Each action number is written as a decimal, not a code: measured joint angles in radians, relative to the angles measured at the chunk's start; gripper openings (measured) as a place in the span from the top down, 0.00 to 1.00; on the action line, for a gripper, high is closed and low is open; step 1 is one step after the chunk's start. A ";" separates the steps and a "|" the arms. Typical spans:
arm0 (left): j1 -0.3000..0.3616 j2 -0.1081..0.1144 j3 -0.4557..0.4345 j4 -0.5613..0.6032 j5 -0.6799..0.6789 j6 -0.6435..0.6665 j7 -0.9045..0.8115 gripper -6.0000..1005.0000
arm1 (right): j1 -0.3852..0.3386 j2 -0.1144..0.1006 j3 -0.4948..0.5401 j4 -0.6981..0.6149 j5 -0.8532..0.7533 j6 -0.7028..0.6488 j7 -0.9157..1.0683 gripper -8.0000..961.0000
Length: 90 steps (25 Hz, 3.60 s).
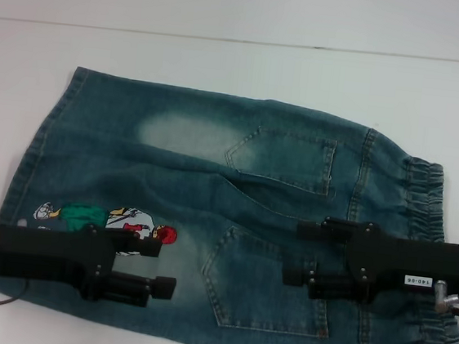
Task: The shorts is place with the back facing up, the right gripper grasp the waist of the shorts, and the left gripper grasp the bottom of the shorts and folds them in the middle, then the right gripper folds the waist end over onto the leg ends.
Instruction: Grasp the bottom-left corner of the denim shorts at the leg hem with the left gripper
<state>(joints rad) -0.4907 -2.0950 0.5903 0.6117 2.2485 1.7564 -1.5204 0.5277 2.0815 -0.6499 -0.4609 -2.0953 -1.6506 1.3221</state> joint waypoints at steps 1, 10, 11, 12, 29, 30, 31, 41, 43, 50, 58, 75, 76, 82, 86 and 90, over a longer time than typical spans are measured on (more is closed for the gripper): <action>-0.002 0.003 -0.001 0.002 0.002 -0.001 -0.003 0.12 | 0.000 0.000 0.000 0.000 0.000 0.000 0.000 0.05; 0.002 0.054 -0.020 0.112 0.043 -0.004 -0.124 0.12 | 0.000 0.000 0.003 0.002 0.000 0.001 0.000 0.05; 0.002 0.058 -0.026 0.121 0.058 -0.004 -0.136 0.12 | 0.000 0.001 0.003 0.003 0.000 0.002 -0.001 0.05; 0.001 0.061 -0.039 0.131 0.078 -0.004 -0.147 0.12 | 0.000 0.001 0.003 0.005 0.000 0.002 -0.003 0.05; -0.037 0.115 -0.139 0.251 0.332 -0.015 -0.312 0.12 | -0.002 0.002 0.006 0.004 0.000 0.006 -0.014 0.05; -0.039 0.115 -0.140 0.256 0.348 -0.021 -0.321 0.12 | -0.002 0.002 0.006 0.004 0.000 0.007 -0.014 0.05; -0.042 0.117 -0.140 0.257 0.363 -0.028 -0.329 0.12 | -0.002 0.002 0.006 0.003 0.000 0.007 -0.014 0.05; -0.051 0.121 -0.141 0.262 0.457 -0.067 -0.367 0.12 | -0.003 0.002 0.013 0.003 0.000 0.008 -0.014 0.05; -0.051 0.121 -0.141 0.262 0.476 -0.074 -0.370 0.12 | -0.003 0.002 0.015 0.002 0.000 0.008 -0.014 0.05; -0.050 0.121 -0.137 0.260 0.504 -0.071 -0.384 0.12 | -0.003 0.001 0.018 -0.001 0.000 0.007 -0.014 0.05; -0.054 0.120 -0.130 0.253 0.527 -0.055 -0.386 0.12 | -0.003 0.001 0.027 -0.001 0.002 0.005 -0.014 0.05; -0.060 0.120 -0.128 0.256 0.555 -0.054 -0.403 0.12 | -0.006 -0.001 0.028 -0.001 0.002 0.002 -0.014 0.06; -0.060 0.120 -0.127 0.256 0.556 -0.053 -0.404 0.12 | -0.006 -0.001 0.029 -0.001 0.002 0.001 -0.014 0.06; -0.064 0.121 -0.119 0.255 0.557 -0.030 -0.409 0.13 | -0.008 -0.003 0.029 -0.002 0.002 0.000 -0.014 0.06; -0.070 0.121 -0.118 0.253 0.557 -0.012 -0.410 0.13 | -0.008 -0.004 0.029 -0.002 0.003 -0.002 -0.014 0.06; -0.075 0.116 -0.118 0.253 0.555 0.000 -0.407 0.13 | -0.012 -0.005 0.029 -0.002 0.003 -0.003 -0.019 0.06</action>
<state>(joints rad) -0.5661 -1.9792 0.4727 0.8649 2.8037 1.7562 -1.9278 0.5152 2.0770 -0.6211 -0.4633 -2.0923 -1.6539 1.3035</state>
